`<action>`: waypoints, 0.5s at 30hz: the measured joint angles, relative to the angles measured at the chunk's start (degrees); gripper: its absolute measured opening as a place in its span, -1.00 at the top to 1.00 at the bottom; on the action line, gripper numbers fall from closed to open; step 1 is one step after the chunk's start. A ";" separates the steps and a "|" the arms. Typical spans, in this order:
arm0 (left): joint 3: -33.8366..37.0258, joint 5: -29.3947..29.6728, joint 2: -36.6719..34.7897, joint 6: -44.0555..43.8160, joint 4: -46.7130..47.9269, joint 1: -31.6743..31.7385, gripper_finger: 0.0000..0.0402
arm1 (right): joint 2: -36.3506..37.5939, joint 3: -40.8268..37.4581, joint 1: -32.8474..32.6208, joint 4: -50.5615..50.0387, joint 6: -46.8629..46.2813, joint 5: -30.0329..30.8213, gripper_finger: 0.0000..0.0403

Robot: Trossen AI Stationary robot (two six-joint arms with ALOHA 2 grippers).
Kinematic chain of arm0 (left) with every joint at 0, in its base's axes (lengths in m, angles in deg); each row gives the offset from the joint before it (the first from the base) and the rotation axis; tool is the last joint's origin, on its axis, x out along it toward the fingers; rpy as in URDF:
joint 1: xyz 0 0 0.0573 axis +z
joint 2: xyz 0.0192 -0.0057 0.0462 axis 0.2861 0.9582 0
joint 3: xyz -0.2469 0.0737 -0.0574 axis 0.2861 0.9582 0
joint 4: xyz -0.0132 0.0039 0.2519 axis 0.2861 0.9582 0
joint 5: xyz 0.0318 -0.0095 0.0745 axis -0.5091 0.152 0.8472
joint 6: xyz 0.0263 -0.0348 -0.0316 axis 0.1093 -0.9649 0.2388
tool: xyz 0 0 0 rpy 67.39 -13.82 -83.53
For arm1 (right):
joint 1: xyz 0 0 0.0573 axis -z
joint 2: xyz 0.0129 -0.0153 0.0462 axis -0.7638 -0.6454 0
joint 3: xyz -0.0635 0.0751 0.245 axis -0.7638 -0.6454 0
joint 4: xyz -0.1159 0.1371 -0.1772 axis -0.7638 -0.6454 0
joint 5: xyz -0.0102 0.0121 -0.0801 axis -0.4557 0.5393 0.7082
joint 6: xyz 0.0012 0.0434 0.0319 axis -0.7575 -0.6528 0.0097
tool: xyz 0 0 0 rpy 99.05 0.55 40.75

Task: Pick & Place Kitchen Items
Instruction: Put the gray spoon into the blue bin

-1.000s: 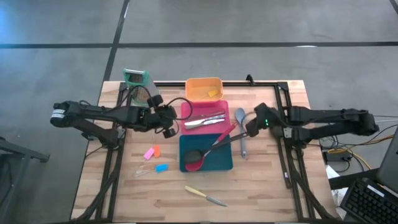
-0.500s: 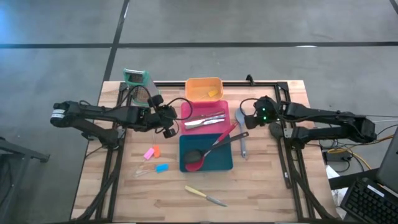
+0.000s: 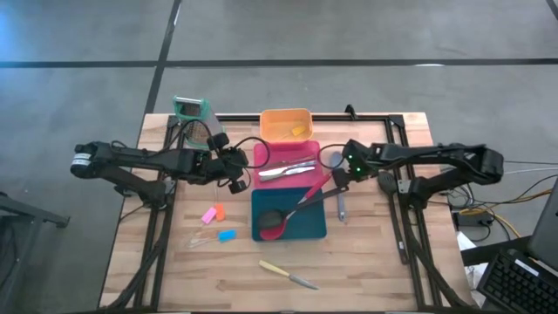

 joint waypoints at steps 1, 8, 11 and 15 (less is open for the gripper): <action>0.00 0.02 0.00 0.00 -0.02 0.00 0.41 | -0.81 0.06 -0.01 -0.01 0.11 -0.02 -0.26; 0.00 0.00 0.00 0.00 -0.02 -0.04 0.41 | -4.12 0.40 -0.06 0.99 1.23 -1.68 -0.32; 0.00 0.00 0.00 0.00 -0.02 -0.04 0.41 | -3.90 0.41 -0.05 1.06 1.18 -1.68 -0.30; 0.00 0.00 0.00 -0.01 -0.02 -0.04 0.41 | -3.67 0.37 -0.14 0.81 0.74 -0.27 -0.23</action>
